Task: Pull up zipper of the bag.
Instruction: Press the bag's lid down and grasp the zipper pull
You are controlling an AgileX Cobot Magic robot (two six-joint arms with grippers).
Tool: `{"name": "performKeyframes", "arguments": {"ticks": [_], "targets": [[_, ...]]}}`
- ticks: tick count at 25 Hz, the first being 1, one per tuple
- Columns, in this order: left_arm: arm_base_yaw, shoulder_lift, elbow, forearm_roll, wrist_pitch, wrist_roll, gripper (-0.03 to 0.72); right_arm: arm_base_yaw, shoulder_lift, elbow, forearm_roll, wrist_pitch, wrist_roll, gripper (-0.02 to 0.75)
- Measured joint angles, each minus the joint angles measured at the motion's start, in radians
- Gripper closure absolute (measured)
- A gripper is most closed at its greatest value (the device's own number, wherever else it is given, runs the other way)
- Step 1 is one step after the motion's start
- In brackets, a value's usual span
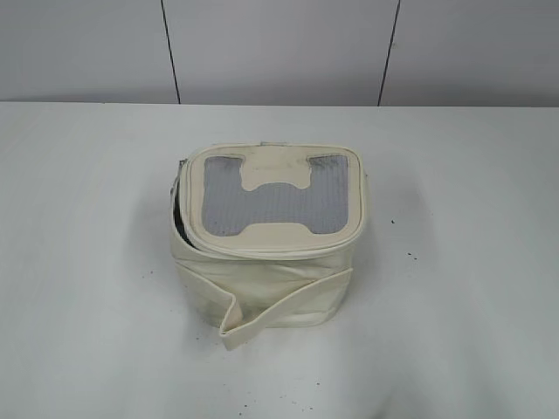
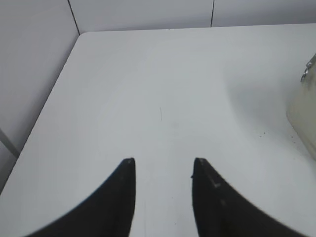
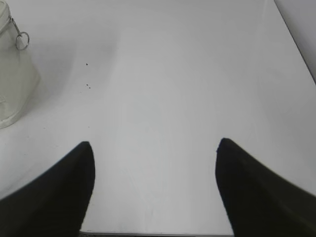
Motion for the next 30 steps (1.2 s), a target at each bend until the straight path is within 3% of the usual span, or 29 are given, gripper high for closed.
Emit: {"name": "performKeyframes", "arguments": {"ticks": [30], "targets": [[0.0,0.0,0.0,0.0,0.0,0.0,0.445,0.0,0.0,0.0,0.0,0.0,0.0,0.168]]}}
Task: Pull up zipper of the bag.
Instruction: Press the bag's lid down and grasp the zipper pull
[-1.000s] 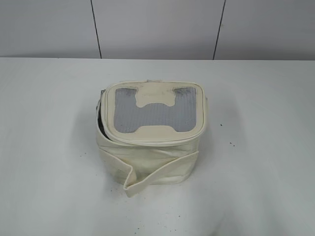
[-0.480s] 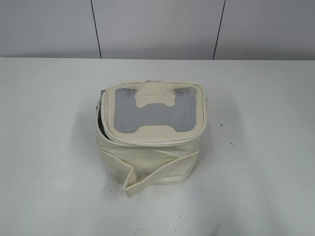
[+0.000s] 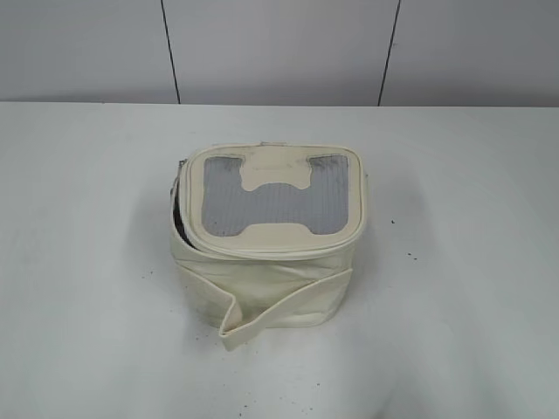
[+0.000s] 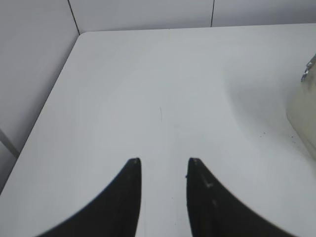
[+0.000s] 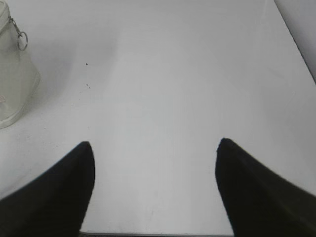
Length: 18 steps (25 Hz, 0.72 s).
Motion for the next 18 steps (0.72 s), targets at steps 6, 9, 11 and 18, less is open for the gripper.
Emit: {"name": "performKeyframes", "arguments": {"ticks": [6,9,11,18], "targets": [[0.0,0.0,0.0,0.0,0.0,0.0,0.446,0.0,0.0,0.0,0.0,0.0,0.0,0.168],[0.0,0.0,0.0,0.0,0.0,0.0,0.446,0.0,0.0,0.0,0.0,0.0,0.0,0.168],[0.0,0.0,0.0,0.0,0.0,0.0,0.446,0.0,0.0,0.0,-0.005,0.0,0.0,0.168],[-0.02,0.006,-0.001,-0.045,-0.002,0.0,0.446,0.0,0.017,-0.004,0.014,-0.008,0.0,0.168]]}}
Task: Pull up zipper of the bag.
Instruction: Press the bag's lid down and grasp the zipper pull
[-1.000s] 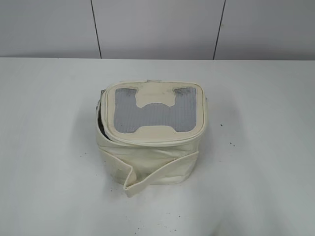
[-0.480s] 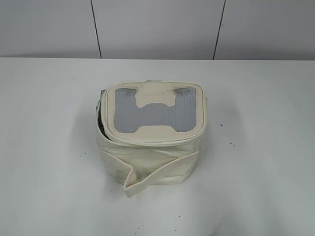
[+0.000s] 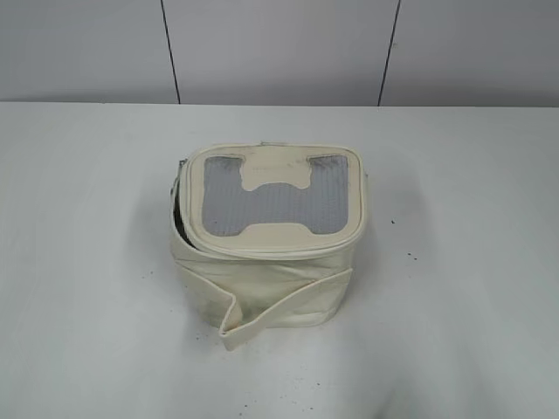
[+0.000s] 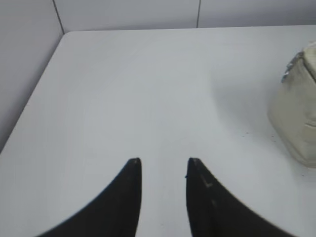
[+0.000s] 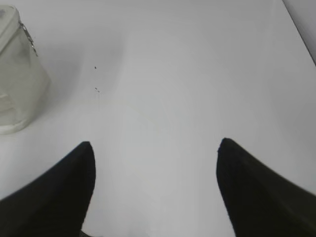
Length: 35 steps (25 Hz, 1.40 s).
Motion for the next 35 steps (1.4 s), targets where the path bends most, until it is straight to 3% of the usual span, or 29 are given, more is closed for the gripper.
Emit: {"name": "performKeyframes", "arguments": {"ticks": [6,9,16,21,31,35], "targets": [[-0.009,0.148,-0.017,-0.055,-0.104,0.0,0.443,0.002,0.225,-0.085,0.049,-0.106,-0.027,0.168],[-0.009,0.277,-0.019,-0.163,-0.202,0.033,0.428,0.049,0.37,-0.119,0.055,-0.207,-0.05,0.168],[-0.009,0.705,-0.08,-0.57,-0.315,0.382,0.37,0.211,0.757,-0.276,0.058,-0.279,-0.163,0.168],[-0.009,1.027,-0.164,-0.777,-0.262,0.63,0.365,0.272,1.07,-0.449,0.126,-0.282,-0.361,0.168],[-0.009,1.471,-0.422,-0.859,-0.095,0.874,0.36,0.278,1.583,-0.868,0.434,-0.18,-0.784,0.168],[-0.009,1.591,-0.498,-0.883,-0.04,0.961,0.359,0.291,1.762,-1.058,0.552,-0.075,-0.899,0.209]]}}
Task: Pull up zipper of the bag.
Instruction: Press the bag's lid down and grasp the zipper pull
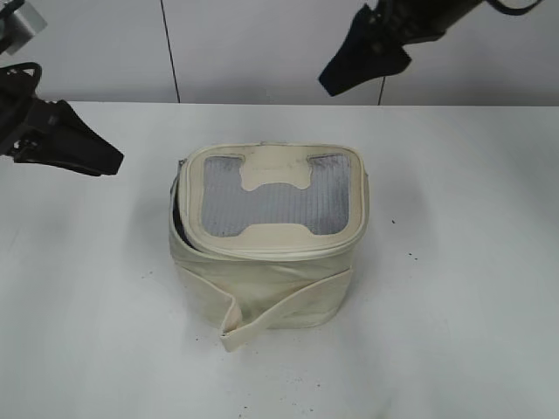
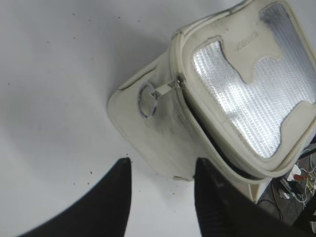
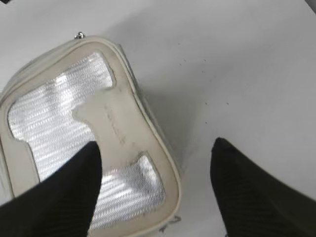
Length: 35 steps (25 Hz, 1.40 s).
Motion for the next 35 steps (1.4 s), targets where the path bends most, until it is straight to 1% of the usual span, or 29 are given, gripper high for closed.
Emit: {"name": "performKeyframes", "arguments": {"ticks": [2,6,9,12,16,19,22,25,27,30,35], "targets": [[-0.001,0.051,-0.038,-0.006,0.017,0.017,0.359,0.024,0.079,-0.098,0.009,0.043,-0.016,0.229],[-0.012,0.13,-0.089,-0.01,0.043,0.024,0.359,0.086,0.227,-0.265,0.019,0.091,-0.025,0.239],[-0.038,0.168,-0.098,-0.005,0.043,0.024,0.359,0.125,0.325,-0.366,0.023,0.142,-0.026,0.239],[-0.06,0.191,-0.098,0.009,0.039,0.024,0.359,0.143,0.403,-0.437,0.023,0.177,-0.026,0.241],[-0.084,0.2,-0.099,0.025,-0.003,0.027,0.354,0.15,0.464,-0.478,0.023,0.203,-0.026,0.251],[-0.101,0.2,-0.099,0.028,-0.04,0.027,0.328,0.15,0.486,-0.479,0.022,0.203,-0.026,0.254],[-0.108,0.2,-0.099,0.035,-0.072,0.028,0.268,0.15,0.501,-0.479,0.022,0.203,-0.026,0.279],[-0.109,0.2,-0.099,0.117,-0.125,0.028,0.214,0.15,0.517,-0.481,0.022,0.202,-0.026,0.304],[-0.109,0.2,-0.099,0.168,-0.142,0.03,0.2,0.15,0.527,-0.483,0.024,0.202,-0.026,0.33],[-0.109,0.2,-0.099,0.175,-0.14,0.047,0.192,0.151,0.53,-0.484,0.024,0.202,-0.025,0.408],[-0.109,0.2,-0.099,0.167,-0.133,0.066,0.19,0.152,0.53,-0.485,0.019,0.221,-0.025,0.605]]}}
